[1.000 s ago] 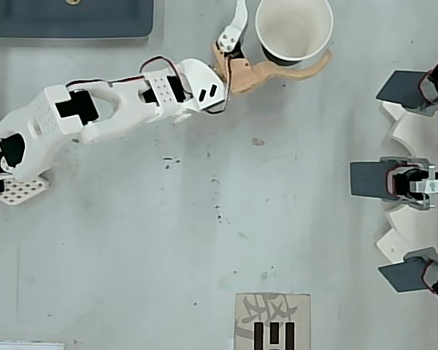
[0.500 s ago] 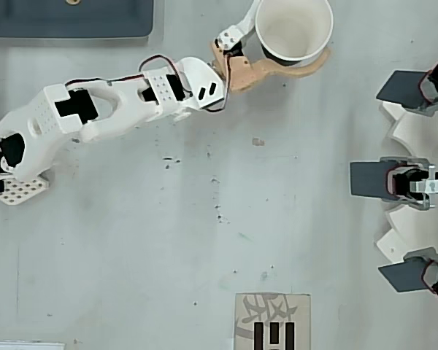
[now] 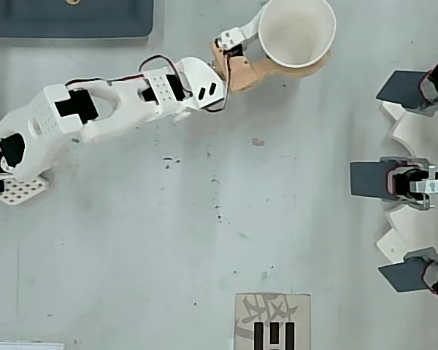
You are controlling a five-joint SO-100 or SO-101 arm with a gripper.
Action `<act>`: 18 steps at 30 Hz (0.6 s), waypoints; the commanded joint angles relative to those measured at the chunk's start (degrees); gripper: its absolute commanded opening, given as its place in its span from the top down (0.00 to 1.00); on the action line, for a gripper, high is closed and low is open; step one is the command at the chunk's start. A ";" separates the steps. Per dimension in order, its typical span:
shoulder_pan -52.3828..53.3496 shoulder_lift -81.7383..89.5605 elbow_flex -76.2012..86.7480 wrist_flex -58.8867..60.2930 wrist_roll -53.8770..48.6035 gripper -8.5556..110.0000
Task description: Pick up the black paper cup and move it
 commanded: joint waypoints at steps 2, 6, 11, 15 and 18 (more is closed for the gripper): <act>-0.44 3.60 -2.37 0.44 -1.05 0.84; -0.44 6.24 0.09 0.79 -1.67 0.85; -0.18 11.69 6.06 0.70 -2.37 0.85; 0.00 16.08 10.81 -0.26 -2.81 0.85; 0.00 19.78 15.03 -0.79 -3.34 0.85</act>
